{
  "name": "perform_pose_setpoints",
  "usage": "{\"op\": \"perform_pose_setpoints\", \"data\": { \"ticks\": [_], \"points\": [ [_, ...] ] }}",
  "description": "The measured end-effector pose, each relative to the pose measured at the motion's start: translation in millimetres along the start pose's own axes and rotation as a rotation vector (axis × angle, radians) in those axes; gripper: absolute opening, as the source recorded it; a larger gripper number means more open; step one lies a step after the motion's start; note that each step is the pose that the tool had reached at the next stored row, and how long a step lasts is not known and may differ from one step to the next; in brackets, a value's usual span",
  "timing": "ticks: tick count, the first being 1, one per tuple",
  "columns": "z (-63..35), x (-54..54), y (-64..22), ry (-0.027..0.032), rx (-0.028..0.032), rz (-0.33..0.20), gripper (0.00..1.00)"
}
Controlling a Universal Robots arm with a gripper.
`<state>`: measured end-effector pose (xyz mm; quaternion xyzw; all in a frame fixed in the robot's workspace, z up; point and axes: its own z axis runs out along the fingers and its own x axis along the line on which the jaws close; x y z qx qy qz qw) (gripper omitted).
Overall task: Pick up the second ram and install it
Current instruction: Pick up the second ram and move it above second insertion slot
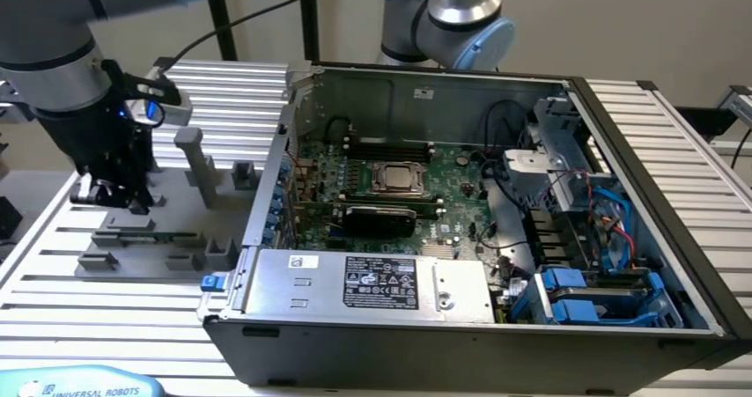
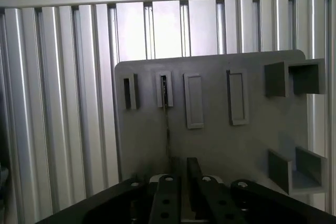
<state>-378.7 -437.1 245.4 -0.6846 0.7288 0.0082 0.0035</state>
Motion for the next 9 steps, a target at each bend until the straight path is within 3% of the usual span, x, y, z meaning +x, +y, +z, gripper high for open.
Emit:
{"op": "perform_pose_setpoints", "data": {
  "ticks": [4, 5, 9],
  "points": [
    [5.7, 7.2, -0.9, -0.004, -0.0004, 0.0, 0.3],
    [7.5, 8.0, -1.0, -0.0042, -0.0004, 0.0, 0.36],
    [14.6, 8.4, -1.0, -0.0041, -0.0005, -0.002, 0.36]
  ]
}}
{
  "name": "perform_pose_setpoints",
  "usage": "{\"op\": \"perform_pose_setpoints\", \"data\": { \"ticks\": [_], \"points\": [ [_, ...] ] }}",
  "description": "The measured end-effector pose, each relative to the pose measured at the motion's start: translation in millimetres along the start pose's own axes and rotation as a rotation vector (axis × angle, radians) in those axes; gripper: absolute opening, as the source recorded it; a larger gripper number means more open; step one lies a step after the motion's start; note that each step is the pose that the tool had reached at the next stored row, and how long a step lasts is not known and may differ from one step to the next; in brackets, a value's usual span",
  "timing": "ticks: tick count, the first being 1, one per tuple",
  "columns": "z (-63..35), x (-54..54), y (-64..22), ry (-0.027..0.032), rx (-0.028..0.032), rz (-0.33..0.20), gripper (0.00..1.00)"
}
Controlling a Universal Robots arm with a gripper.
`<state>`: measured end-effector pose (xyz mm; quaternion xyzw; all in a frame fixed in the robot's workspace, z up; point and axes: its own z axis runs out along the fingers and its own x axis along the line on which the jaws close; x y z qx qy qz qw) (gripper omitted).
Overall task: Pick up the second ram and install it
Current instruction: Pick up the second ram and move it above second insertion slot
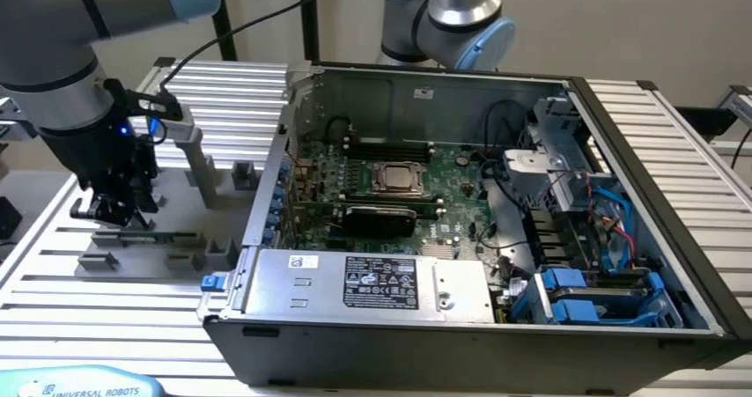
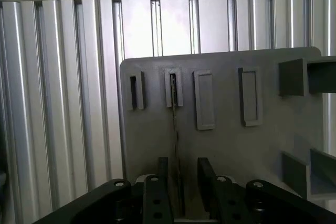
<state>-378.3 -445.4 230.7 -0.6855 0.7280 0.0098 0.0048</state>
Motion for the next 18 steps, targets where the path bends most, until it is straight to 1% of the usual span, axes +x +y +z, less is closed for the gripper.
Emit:
{"op": "perform_pose_setpoints", "data": {
  "ticks": [13, 18],
  "points": [
    [23.7, 0.5, -0.2, 0.0003, -0.0007, -0.027, 0.36],
    [32.2, 0.8, 0.2, 0.0003, -0.0011, -0.029, 0.36]
  ]
}}
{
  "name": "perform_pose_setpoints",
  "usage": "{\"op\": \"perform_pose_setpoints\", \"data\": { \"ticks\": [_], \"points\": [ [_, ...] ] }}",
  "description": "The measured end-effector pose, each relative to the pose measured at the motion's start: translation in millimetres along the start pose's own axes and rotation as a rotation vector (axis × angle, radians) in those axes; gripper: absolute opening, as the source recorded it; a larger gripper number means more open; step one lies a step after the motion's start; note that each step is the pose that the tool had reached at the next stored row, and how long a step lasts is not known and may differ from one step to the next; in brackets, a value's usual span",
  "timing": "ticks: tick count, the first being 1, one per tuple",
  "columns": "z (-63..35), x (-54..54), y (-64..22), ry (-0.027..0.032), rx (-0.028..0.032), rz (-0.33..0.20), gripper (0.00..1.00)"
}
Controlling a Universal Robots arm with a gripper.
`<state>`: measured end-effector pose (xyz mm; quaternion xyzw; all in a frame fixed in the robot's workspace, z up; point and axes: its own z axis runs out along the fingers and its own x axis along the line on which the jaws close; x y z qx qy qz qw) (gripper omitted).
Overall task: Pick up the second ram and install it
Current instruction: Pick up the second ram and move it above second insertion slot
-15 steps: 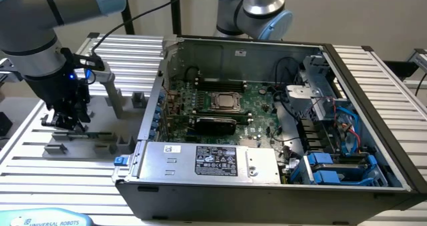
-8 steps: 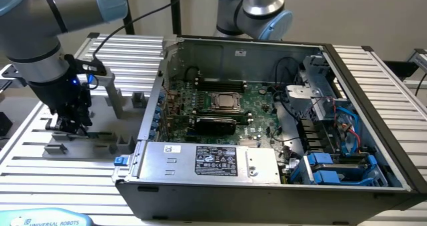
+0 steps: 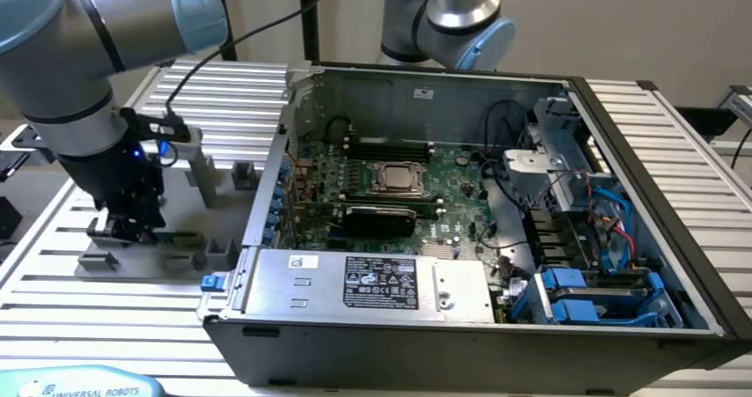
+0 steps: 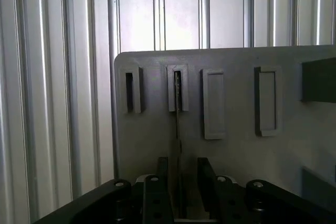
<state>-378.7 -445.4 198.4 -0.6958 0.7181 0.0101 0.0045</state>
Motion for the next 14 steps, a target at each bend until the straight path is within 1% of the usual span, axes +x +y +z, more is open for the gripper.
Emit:
{"op": "perform_pose_setpoints", "data": {
  "ticks": [5, 8, 14],
  "points": [
    [3.5, 0.1, 1.7, 0.0, -0.0015, 0.0, 0.36],
    [3.7, 0.1, 1.9, 0.0003, -0.0032, 0.0, 0.36],
    [5.2, 0.1, 2.3, 0.0001, -0.0036, -0.002, 0.36]
  ]
}}
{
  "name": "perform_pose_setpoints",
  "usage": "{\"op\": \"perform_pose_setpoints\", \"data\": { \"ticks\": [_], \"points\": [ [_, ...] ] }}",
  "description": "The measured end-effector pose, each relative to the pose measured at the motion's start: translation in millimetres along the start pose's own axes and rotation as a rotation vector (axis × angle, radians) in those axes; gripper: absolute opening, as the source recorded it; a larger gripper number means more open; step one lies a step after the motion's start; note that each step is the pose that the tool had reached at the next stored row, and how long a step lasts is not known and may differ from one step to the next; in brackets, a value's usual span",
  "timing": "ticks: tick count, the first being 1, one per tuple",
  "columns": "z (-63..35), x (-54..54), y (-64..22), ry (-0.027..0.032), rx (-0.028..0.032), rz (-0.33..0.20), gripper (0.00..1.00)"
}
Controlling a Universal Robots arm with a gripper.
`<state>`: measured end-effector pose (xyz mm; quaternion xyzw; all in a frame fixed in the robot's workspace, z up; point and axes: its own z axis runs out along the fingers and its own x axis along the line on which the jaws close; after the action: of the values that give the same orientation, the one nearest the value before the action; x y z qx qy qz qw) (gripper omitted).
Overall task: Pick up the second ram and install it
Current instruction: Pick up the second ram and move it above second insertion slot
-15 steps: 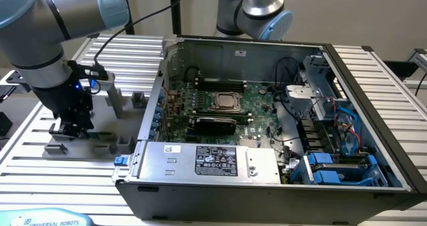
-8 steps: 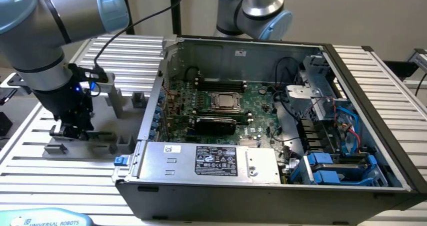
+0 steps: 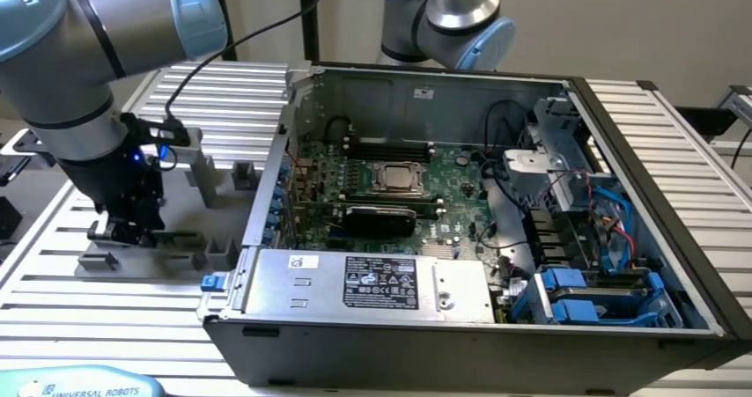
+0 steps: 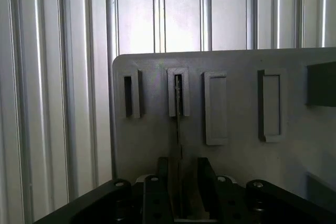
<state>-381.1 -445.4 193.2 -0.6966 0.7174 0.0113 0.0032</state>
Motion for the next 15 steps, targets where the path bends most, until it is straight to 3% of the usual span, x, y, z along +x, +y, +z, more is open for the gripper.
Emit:
{"op": "perform_pose_setpoints", "data": {
  "ticks": [11, 14, 15],
  "points": [
    [0.9, 0.0, 0.0, 0.0, -0.0012, -0.011, 0.36],
    [0.1, -0.1, -1.0, 0.0002, -0.0015, -0.011, 0.34],
    [-0.4, -0.1, -1.3, 0.0003, -0.0016, -0.011, 0.27]
  ]
}}
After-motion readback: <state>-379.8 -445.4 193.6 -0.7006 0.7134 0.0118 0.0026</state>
